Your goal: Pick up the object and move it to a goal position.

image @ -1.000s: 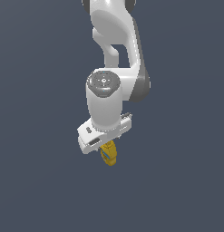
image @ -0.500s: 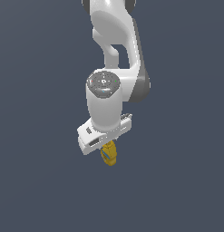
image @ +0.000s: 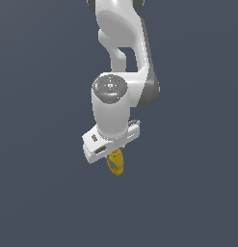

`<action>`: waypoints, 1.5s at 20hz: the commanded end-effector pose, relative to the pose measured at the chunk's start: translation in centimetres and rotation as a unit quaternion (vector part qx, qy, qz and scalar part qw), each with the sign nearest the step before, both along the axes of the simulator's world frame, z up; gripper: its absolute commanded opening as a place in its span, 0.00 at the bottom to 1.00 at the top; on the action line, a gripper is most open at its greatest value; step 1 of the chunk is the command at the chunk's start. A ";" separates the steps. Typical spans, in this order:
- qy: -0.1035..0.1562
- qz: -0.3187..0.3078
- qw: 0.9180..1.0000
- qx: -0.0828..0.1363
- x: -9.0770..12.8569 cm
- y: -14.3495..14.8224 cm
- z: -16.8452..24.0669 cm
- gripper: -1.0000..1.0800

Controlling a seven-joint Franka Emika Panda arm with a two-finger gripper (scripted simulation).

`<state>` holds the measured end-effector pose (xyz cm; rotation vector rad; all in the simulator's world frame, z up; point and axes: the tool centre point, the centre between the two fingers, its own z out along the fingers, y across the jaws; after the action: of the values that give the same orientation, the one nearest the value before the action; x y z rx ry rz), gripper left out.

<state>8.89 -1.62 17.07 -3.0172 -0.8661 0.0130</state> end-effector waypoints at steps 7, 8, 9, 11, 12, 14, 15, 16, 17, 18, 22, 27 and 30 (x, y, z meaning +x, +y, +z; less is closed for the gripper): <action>-0.004 0.000 1.000 0.000 -1.4 0.0 3.9 0.00; -0.004 0.000 1.000 0.000 -1.7 0.0 4.5 0.00; -0.004 0.000 1.000 0.000 -2.0 0.0 5.2 0.00; -0.004 0.000 1.000 0.000 -2.8 0.0 6.9 0.00; -0.004 0.000 1.000 0.000 -3.2 0.0 7.8 0.00; -0.004 0.000 1.000 0.000 -4.1 0.0 9.7 0.00; -0.004 0.000 1.000 0.000 -4.6 0.0 10.8 0.00; -0.004 0.000 1.000 0.000 -5.1 0.0 11.9 0.00; -0.004 0.000 1.000 0.000 -5.6 0.0 13.0 0.00; -0.004 0.000 1.000 0.000 -6.1 0.0 14.1 0.00; -0.004 0.000 1.000 0.000 -8.1 0.0 18.5 0.00; -0.004 0.000 1.000 0.000 -10.5 0.0 24.0 0.00; -0.004 0.000 1.000 0.000 -11.9 0.0 27.3 0.00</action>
<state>-2.26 -1.58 42.24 -3.0169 -0.8664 0.0128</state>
